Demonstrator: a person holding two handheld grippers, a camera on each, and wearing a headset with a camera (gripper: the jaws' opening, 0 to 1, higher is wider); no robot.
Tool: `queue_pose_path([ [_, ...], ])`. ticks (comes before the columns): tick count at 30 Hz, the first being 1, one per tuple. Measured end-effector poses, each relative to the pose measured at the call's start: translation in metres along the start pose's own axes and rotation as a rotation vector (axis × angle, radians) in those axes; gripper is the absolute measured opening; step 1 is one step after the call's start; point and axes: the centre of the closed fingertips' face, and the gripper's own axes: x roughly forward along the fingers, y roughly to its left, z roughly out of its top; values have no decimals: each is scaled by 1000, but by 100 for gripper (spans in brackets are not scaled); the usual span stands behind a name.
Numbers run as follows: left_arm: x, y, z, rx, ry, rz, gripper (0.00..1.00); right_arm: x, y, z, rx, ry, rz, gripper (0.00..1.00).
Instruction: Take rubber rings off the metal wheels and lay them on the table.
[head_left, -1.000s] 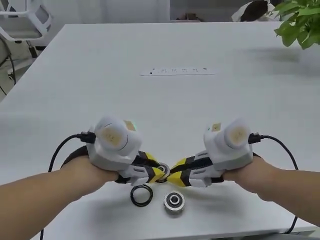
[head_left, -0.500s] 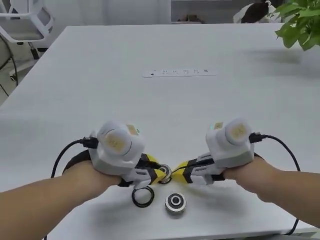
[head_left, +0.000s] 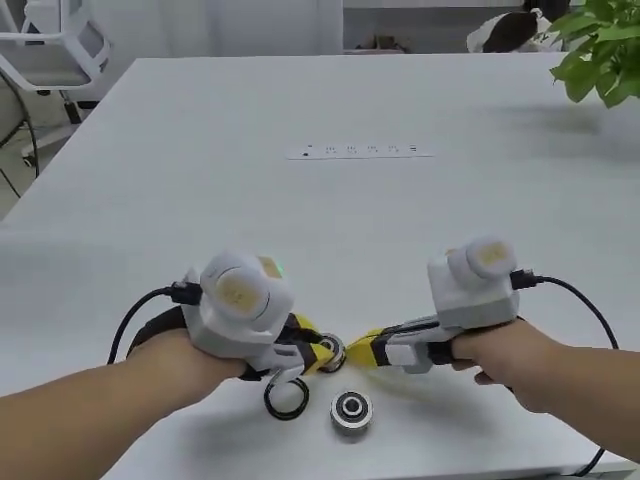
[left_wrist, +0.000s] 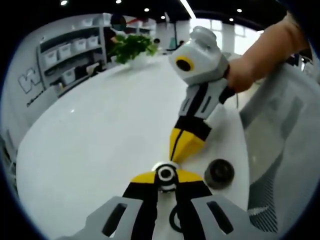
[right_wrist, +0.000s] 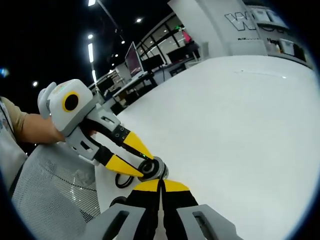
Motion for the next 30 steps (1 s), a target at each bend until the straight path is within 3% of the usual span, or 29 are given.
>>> queue_pose_path([
  [4,0,0,0,0,1,1,13,-2,-1,3,20,-23,-8,0],
  [6,0,0,0,-1,0,2,13,-4,1,8,75,-45,19,0],
  [8,0,0,0,0,1,2,13,-4,1,5,50,-38,10,0],
  [17,0,0,0,0,2,7,13,-3,5,9,89,-69,32,0],
  [30,1,0,0,5,9,20,12,-2,8,11,115,-71,34,0],
])
